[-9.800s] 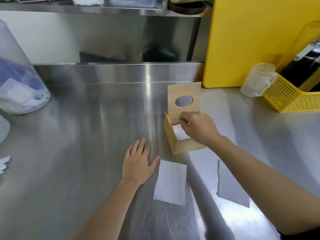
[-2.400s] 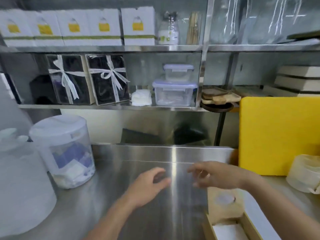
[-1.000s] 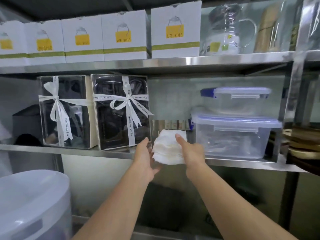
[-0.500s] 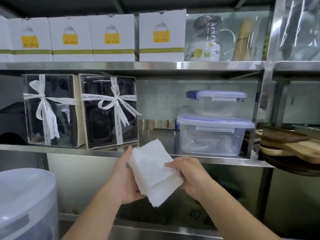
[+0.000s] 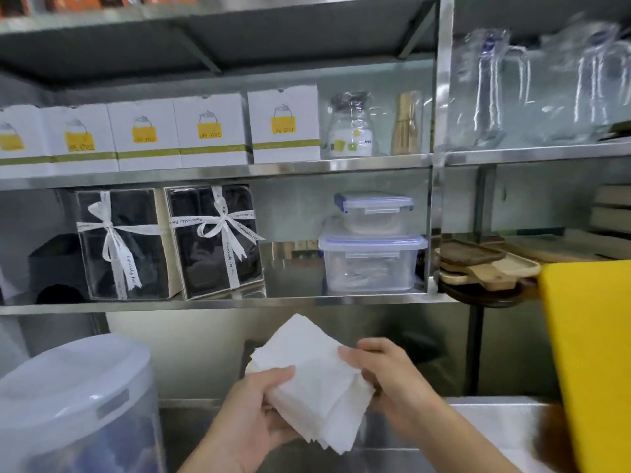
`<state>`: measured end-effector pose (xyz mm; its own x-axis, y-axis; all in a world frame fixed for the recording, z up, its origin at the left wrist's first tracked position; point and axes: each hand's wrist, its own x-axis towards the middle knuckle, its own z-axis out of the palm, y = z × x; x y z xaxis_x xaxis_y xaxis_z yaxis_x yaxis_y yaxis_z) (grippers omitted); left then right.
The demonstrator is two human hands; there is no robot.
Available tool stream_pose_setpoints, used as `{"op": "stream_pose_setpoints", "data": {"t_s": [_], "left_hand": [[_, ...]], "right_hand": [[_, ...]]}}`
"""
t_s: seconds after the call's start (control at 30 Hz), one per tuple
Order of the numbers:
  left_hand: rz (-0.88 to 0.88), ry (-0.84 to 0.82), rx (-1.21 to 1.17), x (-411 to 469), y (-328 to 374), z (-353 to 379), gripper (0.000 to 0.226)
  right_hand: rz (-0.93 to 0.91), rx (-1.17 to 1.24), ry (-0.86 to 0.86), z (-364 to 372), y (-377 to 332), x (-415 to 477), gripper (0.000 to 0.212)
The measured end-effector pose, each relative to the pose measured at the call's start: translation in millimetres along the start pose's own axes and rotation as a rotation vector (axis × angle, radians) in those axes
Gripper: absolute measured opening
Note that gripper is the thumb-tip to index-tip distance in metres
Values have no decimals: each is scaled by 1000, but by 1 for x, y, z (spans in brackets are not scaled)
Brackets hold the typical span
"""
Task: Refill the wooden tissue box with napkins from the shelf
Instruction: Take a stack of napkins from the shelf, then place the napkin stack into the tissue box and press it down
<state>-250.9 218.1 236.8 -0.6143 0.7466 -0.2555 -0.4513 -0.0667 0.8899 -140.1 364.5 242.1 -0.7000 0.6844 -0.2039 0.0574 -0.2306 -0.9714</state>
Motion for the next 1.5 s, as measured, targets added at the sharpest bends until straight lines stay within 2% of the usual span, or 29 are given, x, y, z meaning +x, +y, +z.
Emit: {"op": "stream_pose_setpoints", "data": {"t_s": [0.1,0.17,0.23,0.3,0.4,0.47,0.53,0.6,0.7,0.83,0.93,1.03,1.1,1.27,1.5], "left_hand": [[31,75,-104,-33,-8,13,29],[40,90,-164,-53,-18,22,31],[41,87,-186,-71,-30,33,39],[49,99,-201,-88,-41,44,41],[73,137,-170,-109,-54,61,42],[85,129,-144,-123,-62,71,40],[118,83,-106,-137,-71,79,34],[134,10,-87,-154,-80,82,35],[69,-143,-128,-175,-94,77,51],[-163,-411,-151,-192,-112,74,63],[-209,-484,-94,-198,-126,84,60],[-186,-484,-41,-199,-141,96,49],[-181,-465,14,-200,-151,105,44],[-222,-355,191,-198,-182,133,50],[-241,-132,218,-183,-216,167,46]], "right_hand": [[288,196,-128,-9,6,-38,63],[372,299,-250,-14,13,-61,76],[361,434,-398,-18,21,-86,71],[337,542,-459,-20,25,-108,61],[259,516,-365,-33,27,-134,55],[163,480,-305,-43,27,-149,36],[93,371,-213,-54,27,-164,21],[50,300,-149,-68,30,-179,15],[36,288,-178,-94,35,-202,21],[96,226,-263,-130,50,-227,31],[186,153,-273,-150,64,-239,38],[225,76,-259,-166,71,-243,54],[230,12,-243,-177,75,-243,48],[174,-90,-213,-202,93,-237,36],[90,-199,-125,-227,113,-228,35]]}}
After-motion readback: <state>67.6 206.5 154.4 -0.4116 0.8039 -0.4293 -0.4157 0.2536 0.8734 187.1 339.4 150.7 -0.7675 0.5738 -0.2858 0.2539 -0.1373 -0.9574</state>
